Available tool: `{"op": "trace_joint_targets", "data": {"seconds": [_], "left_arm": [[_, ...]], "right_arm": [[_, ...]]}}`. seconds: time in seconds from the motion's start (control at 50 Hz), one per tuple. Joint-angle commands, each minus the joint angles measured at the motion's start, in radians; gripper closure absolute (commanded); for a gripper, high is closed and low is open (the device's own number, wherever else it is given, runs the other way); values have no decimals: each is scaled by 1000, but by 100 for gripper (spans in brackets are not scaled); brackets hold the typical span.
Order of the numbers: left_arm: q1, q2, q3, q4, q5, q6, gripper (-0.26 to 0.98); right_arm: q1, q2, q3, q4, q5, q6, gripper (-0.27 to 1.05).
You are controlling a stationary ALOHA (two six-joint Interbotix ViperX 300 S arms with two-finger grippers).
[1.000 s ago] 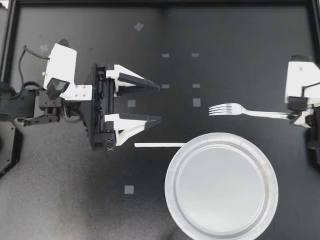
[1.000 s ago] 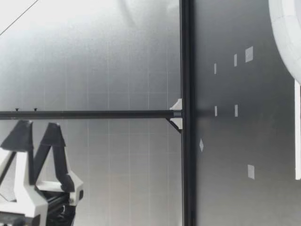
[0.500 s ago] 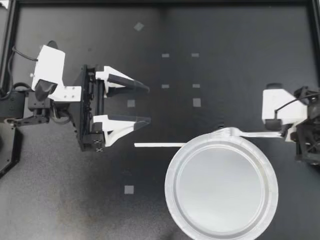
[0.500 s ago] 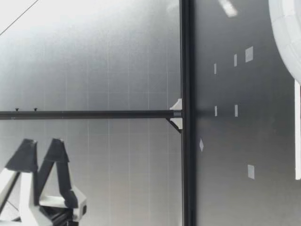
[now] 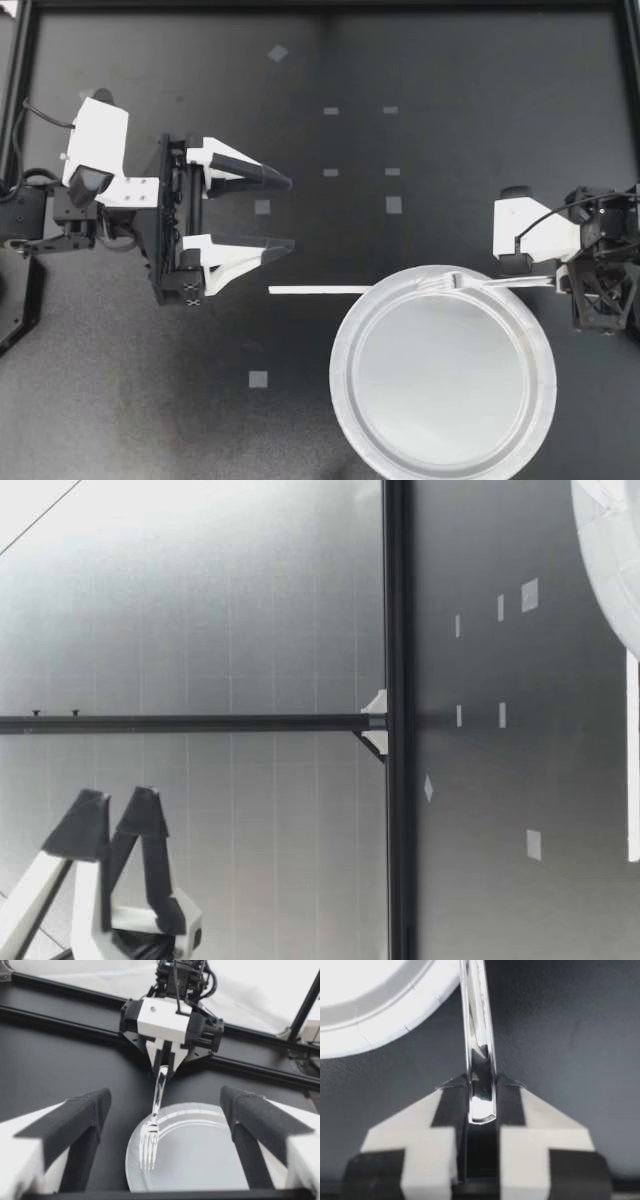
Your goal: Pick up the fork and place it on the plate.
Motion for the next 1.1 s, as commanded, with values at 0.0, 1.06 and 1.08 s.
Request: {"op": "trace_joint_targets", "data": {"seconds": [0.0,1.06,1.08], "left_arm": [[2,-20,-9,0,-5,2,-19],[2,-20,-9,0,-5,23,-19],[2,-20,-9,0,-5,23,-19]], "right_arm": [[-3,2,-15,12,-8,-2,71],[-2,92,9,132,-58,3,70],[-2,95,9,130,-61,3,70]]}}
